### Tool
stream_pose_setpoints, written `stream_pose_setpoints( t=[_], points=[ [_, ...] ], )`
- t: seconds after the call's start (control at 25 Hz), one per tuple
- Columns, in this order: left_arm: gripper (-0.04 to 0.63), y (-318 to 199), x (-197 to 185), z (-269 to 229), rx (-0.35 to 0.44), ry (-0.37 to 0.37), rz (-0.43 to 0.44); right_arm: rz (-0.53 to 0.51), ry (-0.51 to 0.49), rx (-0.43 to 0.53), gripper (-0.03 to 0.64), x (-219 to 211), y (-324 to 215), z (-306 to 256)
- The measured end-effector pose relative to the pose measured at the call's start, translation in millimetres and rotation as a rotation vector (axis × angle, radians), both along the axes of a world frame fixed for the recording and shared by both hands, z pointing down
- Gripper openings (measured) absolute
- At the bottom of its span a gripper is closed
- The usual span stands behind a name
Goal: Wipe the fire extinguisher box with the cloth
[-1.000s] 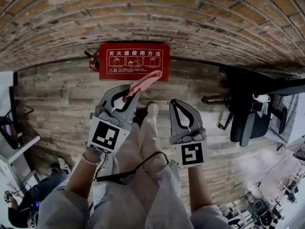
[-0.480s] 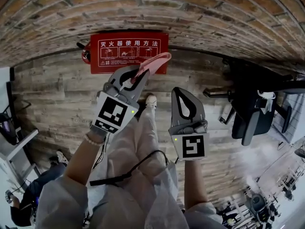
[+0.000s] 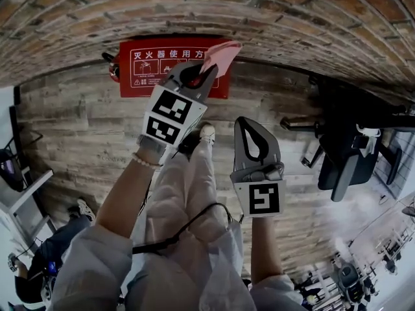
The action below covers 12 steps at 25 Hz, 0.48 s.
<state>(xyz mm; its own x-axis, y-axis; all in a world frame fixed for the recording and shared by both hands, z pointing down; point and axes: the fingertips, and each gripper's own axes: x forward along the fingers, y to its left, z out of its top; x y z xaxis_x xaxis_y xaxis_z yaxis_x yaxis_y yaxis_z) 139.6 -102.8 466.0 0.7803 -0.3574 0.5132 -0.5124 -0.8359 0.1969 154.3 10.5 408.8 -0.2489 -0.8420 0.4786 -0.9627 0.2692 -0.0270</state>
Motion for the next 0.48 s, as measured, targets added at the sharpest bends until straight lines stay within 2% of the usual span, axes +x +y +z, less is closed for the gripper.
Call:
stream_pose_setpoints(
  t=[0.24,0.48],
  points=[
    [0.012,-19.4,18.4,30.8,-0.08,-0.008,-0.04,-0.015,0.004,-0.025,0.008,3.7,4.1,14.2],
    [0.012,-27.2,28.6,69.6,-0.207,-0.032,-0.066,-0.016,0.001,-0.043,0.008,10.0,1.6,26.4]
  ],
)
